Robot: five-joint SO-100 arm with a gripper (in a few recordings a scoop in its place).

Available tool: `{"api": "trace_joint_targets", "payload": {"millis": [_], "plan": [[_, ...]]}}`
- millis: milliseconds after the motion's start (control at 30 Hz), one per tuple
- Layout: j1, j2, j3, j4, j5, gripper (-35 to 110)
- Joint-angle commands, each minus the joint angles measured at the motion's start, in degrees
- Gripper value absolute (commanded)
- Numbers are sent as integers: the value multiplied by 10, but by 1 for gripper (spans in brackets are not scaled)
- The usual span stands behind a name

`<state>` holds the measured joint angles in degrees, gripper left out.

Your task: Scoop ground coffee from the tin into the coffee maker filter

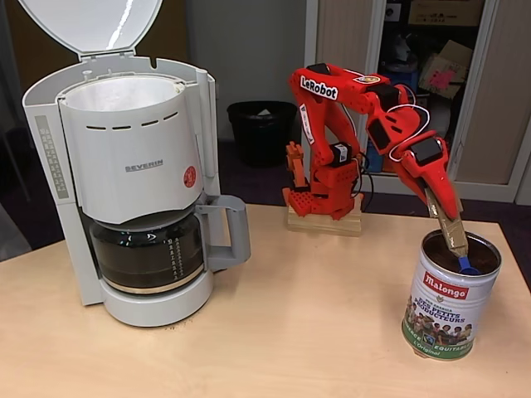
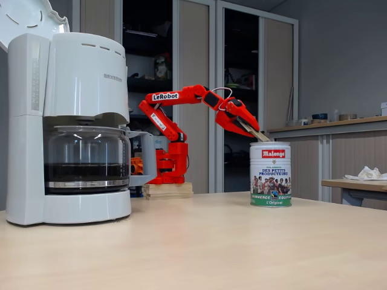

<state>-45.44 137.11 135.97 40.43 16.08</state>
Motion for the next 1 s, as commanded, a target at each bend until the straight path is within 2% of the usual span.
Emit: {"api": "trace_joint_targets", "payload": {"millis": [0, 233, 667, 967], "plan": [[-1, 4, 12, -12, 13, 5], [-13, 25, 41, -7, 48, 16], [-15, 83, 95, 7, 103, 28], [26, 212, 176, 40, 103, 29]]}}
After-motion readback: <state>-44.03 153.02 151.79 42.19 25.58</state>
